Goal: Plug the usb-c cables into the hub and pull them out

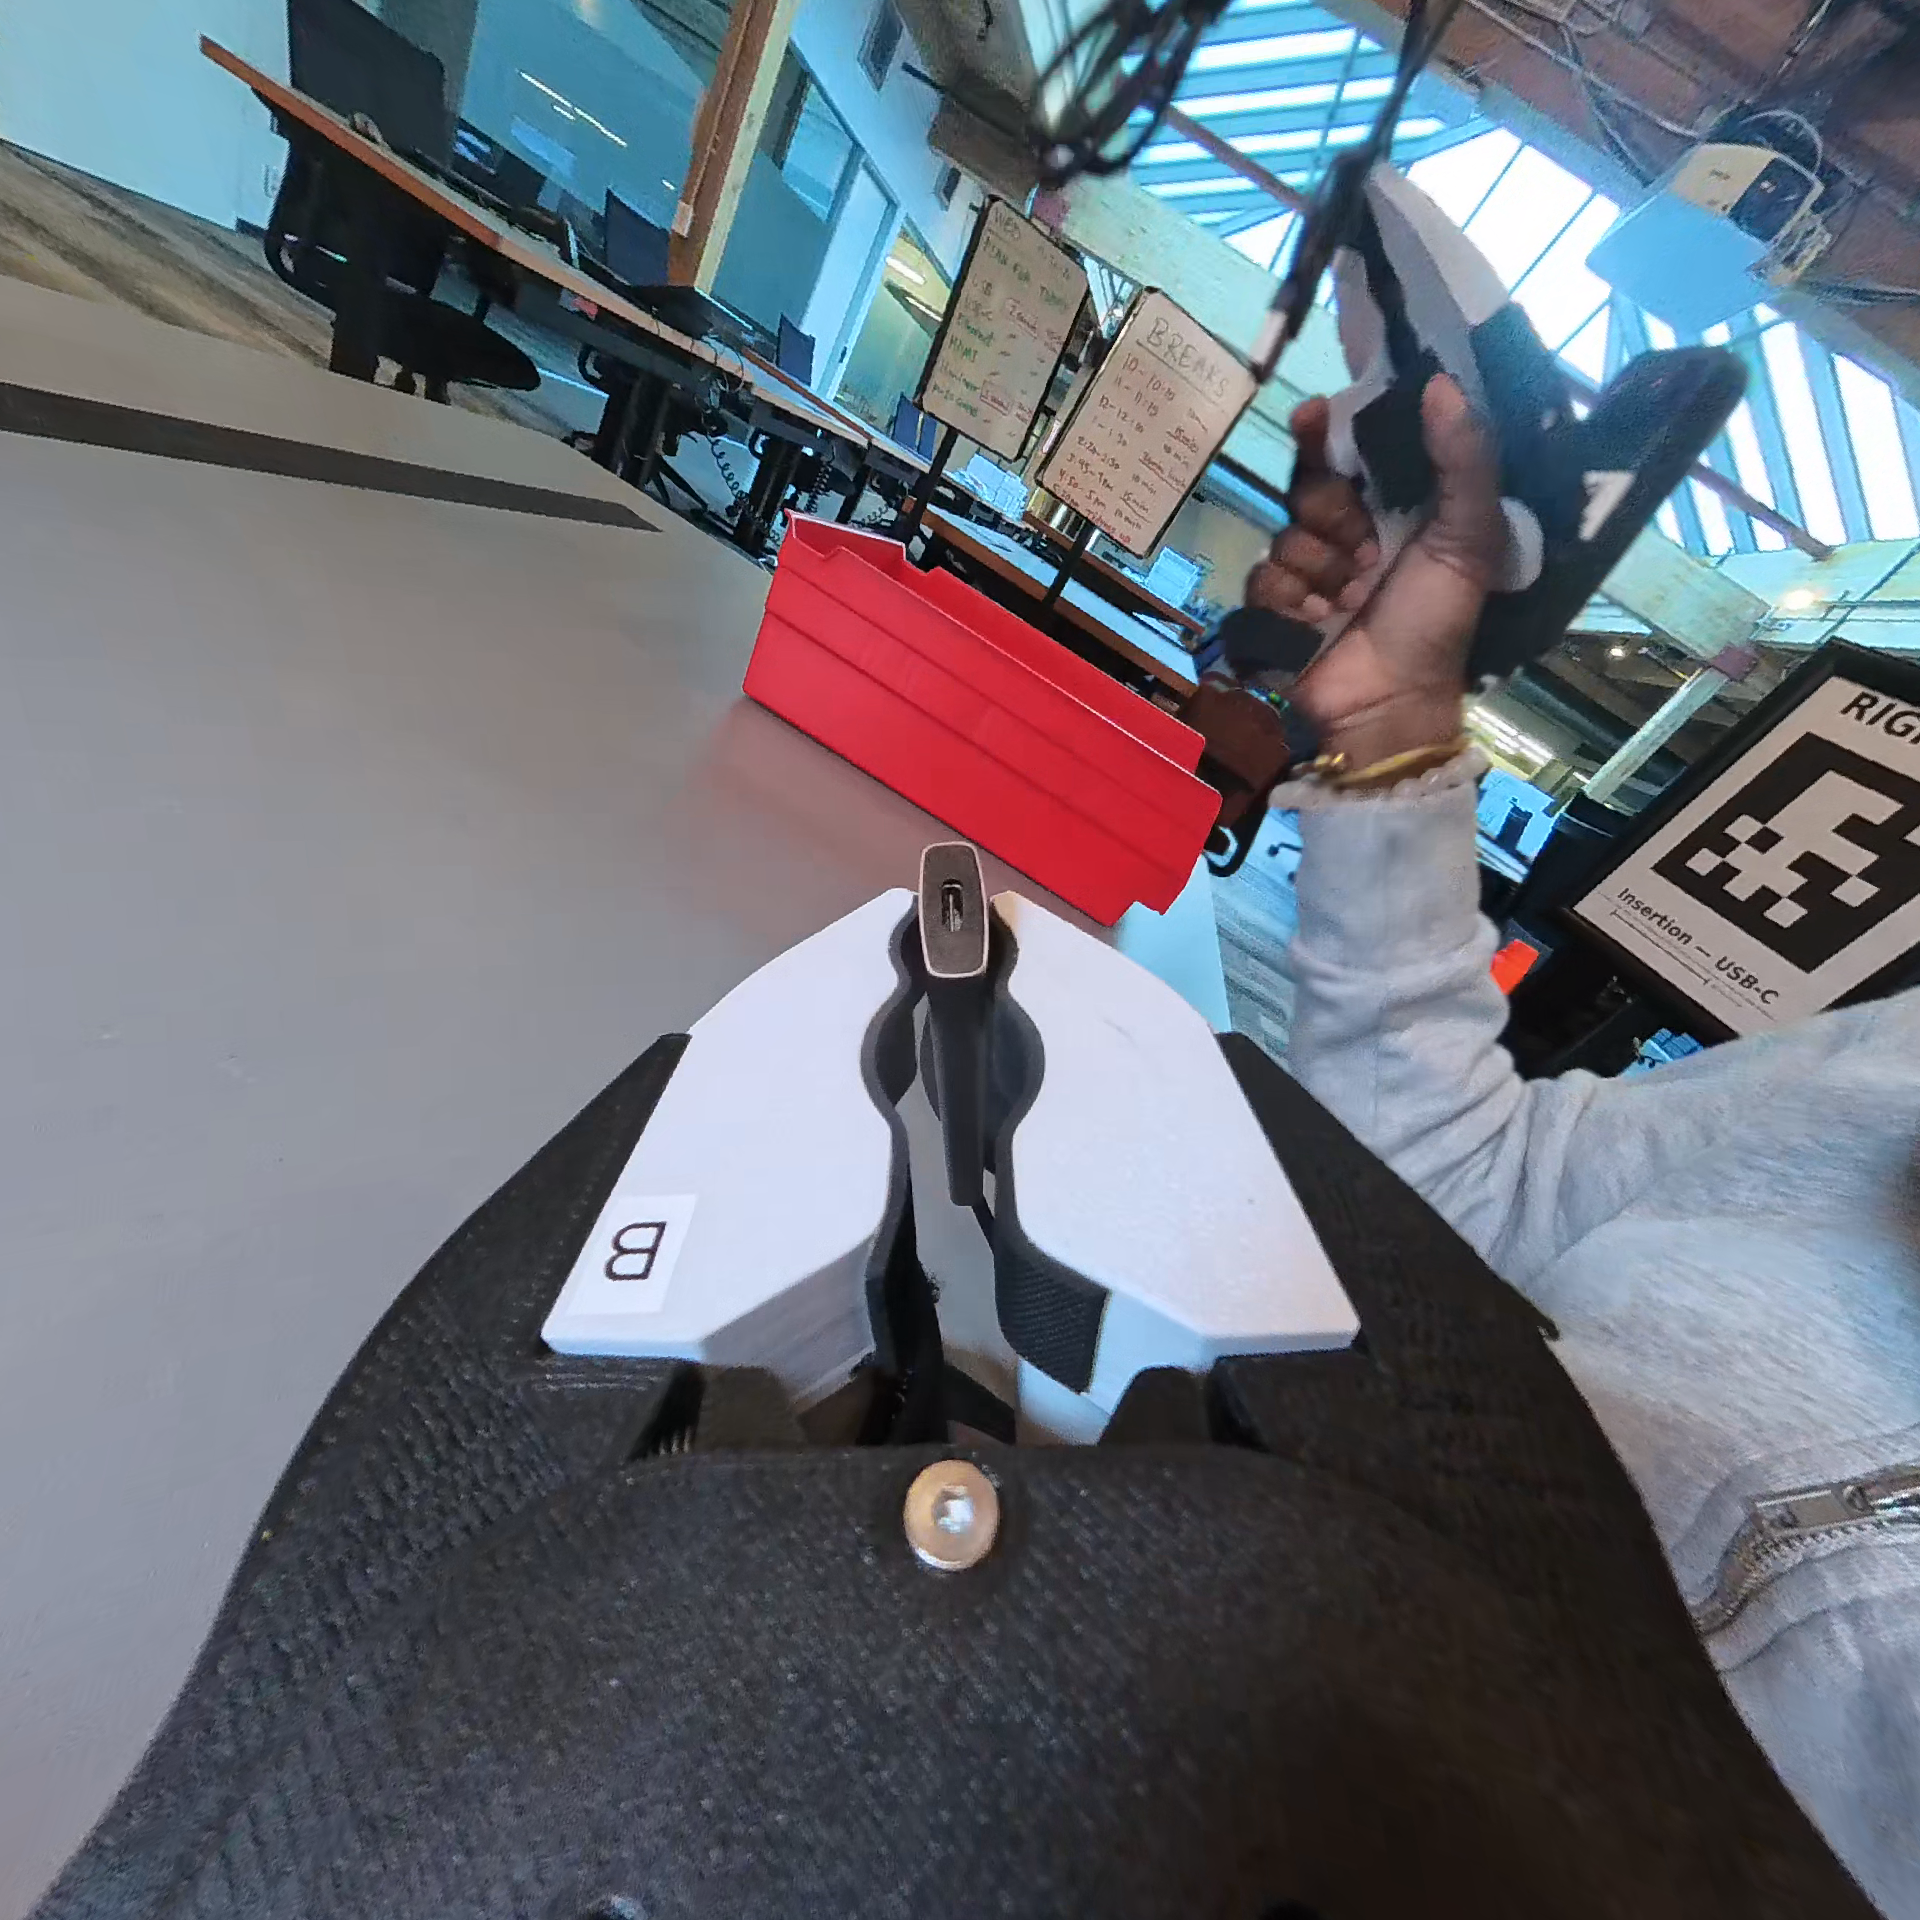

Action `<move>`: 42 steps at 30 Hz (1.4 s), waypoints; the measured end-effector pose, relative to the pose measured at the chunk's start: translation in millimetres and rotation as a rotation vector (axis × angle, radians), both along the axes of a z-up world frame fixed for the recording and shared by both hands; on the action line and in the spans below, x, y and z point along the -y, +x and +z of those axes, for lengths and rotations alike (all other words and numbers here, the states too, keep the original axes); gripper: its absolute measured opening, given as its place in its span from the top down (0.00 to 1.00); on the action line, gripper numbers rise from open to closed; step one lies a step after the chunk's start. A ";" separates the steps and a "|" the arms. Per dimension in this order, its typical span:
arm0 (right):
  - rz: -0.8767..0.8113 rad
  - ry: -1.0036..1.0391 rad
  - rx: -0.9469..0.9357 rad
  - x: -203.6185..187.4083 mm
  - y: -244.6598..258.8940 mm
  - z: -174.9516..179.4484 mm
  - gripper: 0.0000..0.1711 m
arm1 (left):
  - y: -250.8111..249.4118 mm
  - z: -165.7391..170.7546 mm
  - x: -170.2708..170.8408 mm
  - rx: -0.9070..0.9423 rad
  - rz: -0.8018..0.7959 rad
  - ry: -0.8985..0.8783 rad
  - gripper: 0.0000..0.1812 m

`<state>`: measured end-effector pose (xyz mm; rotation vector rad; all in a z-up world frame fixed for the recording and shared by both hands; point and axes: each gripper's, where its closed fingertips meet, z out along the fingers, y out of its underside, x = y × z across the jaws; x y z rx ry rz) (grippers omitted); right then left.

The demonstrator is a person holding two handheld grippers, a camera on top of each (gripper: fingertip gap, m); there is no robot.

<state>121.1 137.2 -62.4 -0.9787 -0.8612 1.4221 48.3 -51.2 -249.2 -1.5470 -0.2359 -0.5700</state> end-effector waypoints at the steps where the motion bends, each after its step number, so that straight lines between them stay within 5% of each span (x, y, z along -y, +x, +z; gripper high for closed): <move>1: -0.081 0.033 0.024 -15.8 13.2 6.0 0.96 | 0.1 0.0 -0.1 -0.003 0.002 -0.001 0.94; 11: -0.661 0.254 0.337 -153.9 102.4 -6.0 0.96 | -1.5 0.2 -0.3 0.018 0.003 0.003 0.94; 18: -0.851 0.440 0.559 -202.4 105.5 -41.3 0.96 | -2.1 1.2 0.2 0.035 -0.002 0.013 0.94; 36: -0.840 0.446 0.311 -153.5 130.7 16.5 1.00 | -2.4 2.4 0.7 0.036 0.000 0.021 0.94; 42: -0.843 0.433 0.352 -145.3 127.3 11.4 0.99 | -1.9 2.8 1.1 0.029 0.001 0.024 0.94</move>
